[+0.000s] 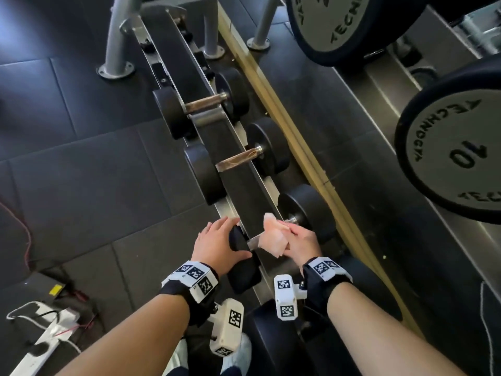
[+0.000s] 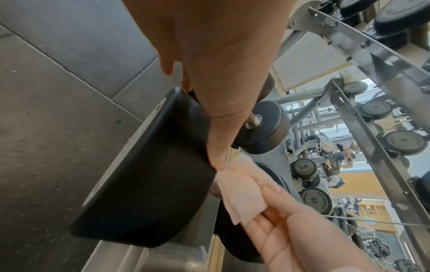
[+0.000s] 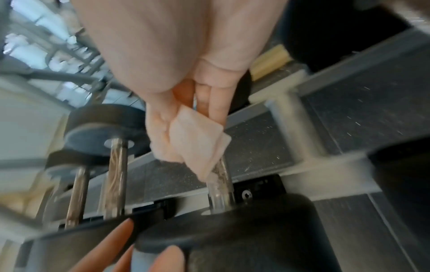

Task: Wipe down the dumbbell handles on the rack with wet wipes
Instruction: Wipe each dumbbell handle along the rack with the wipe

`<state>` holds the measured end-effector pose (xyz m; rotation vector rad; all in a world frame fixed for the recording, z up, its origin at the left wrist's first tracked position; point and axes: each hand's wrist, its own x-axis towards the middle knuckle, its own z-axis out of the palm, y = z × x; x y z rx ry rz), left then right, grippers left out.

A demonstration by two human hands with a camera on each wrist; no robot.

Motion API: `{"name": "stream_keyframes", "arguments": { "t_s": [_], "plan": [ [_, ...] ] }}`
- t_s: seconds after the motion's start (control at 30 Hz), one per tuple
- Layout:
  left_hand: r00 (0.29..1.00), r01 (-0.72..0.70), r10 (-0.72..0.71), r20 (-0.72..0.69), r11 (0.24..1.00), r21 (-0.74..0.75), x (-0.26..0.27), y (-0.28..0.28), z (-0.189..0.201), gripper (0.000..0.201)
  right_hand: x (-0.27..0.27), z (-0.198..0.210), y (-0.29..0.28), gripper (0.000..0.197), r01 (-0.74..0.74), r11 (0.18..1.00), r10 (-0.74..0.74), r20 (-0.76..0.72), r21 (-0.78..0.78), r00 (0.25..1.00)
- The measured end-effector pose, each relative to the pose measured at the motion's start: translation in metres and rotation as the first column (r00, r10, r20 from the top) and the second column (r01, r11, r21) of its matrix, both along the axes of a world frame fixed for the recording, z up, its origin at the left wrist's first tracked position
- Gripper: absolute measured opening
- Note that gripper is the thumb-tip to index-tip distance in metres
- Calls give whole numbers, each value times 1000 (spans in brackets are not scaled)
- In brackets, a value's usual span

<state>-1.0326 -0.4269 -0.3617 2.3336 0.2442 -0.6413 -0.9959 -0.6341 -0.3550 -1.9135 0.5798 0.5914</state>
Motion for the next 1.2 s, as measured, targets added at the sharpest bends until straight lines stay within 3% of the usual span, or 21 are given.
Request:
{"name": "stream_keyframes", "arguments": {
  "t_s": [0.1, 0.23, 0.33, 0.43, 0.5, 0.6, 0.7, 0.77, 0.93, 1.07, 1.13, 1.2],
  "plan": [
    [998, -40, 38, -40, 999, -32, 5, 2, -12, 95, 16, -3, 4, 31, -123, 988, 132, 104, -94, 986],
    [996, -67, 65, -54, 997, -25, 4, 3, -20, 95, 22, -5, 15, 21, -285, 944, 315, 202, -164, 927],
    [995, -86, 85, -44, 996, -30, 2, 3, -23, 96, 16, -16, 12, 38, -426, 872, 474, 200, -241, 858],
    [995, -89, 88, -42, 996, -31, 2, 4, -27, 96, 9, -26, 6, 53, -575, 726, 659, 143, -376, 738],
    [995, -89, 88, -43, 996, -30, 2, 4, -28, 97, 5, -32, 4, 58, -694, 597, 782, 99, -402, 615],
    [995, -89, 88, -49, 996, -27, 1, 3, -27, 98, 3, -40, 4, 49, -770, 379, 909, 51, -513, 413],
    [994, -87, 85, -62, 996, -25, 1, 3, -24, 98, 3, -40, 1, 46, -758, 267, 946, 10, -595, 325],
    [993, -95, 92, -78, 995, -36, 1, 2, -21, 97, 7, -38, -1, 55, -742, 201, 960, -20, -640, 278],
    [989, -105, 98, -107, 993, -58, 1, 4, -17, 96, 20, -32, -11, 62, -637, 240, 893, -91, -732, 441],
    [990, -103, 97, -107, 993, -57, 1, 4, -17, 96, 2, -30, 2, 59, -653, 498, 843, 143, -571, 518],
    [989, -106, 100, -110, 993, -54, 0, 3, -16, 96, -4, -28, 13, 49, -684, 555, 818, 159, -473, 553],
    [988, -107, 101, -118, 993, -52, 0, 3, -15, 95, 1, -26, 18, 37, -664, 633, 748, 94, -398, 657]
  ]
}}
